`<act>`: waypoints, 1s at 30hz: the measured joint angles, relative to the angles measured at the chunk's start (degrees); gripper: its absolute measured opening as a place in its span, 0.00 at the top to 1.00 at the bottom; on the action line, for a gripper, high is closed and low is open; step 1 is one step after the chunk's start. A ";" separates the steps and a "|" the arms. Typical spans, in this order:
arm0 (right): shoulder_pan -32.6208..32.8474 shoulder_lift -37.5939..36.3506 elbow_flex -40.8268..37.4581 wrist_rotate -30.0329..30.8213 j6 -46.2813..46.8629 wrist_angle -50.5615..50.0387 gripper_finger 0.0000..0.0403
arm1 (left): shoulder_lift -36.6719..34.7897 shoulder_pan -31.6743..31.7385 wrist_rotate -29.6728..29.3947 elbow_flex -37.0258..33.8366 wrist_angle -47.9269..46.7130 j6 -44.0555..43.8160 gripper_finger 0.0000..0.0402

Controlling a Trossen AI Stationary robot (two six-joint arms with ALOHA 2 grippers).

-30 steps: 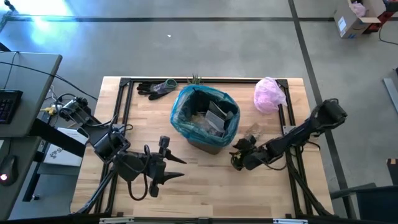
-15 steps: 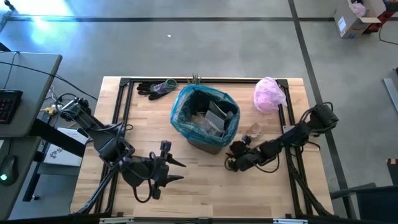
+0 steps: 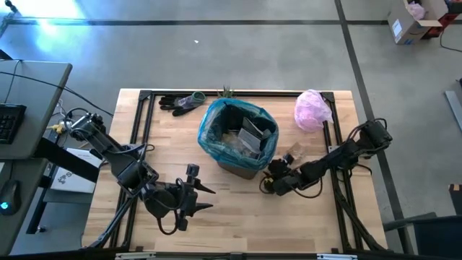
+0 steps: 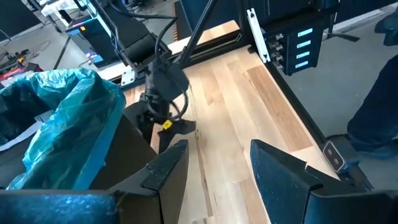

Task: Place trash/remove bag and relplace
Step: Put the transparent plastic into the trash bin

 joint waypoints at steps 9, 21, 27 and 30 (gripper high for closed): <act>-3.93 0.08 -0.16 -3.78 -0.53 -0.85 0.56 | 0.00 0.00 0.01 0.00 -0.08 0.44 0.61; -2.33 0.83 -5.60 -4.87 4.48 5.94 0.68 | 0.00 -0.70 0.02 0.00 -0.07 -0.18 0.61; -0.59 1.28 -5.62 -5.40 4.93 7.05 0.96 | 0.00 -0.70 0.02 0.02 -0.05 -0.63 0.61; 0.22 1.36 -5.62 -5.52 5.38 7.62 0.98 | 0.00 -0.70 0.02 0.00 -0.07 -0.89 0.61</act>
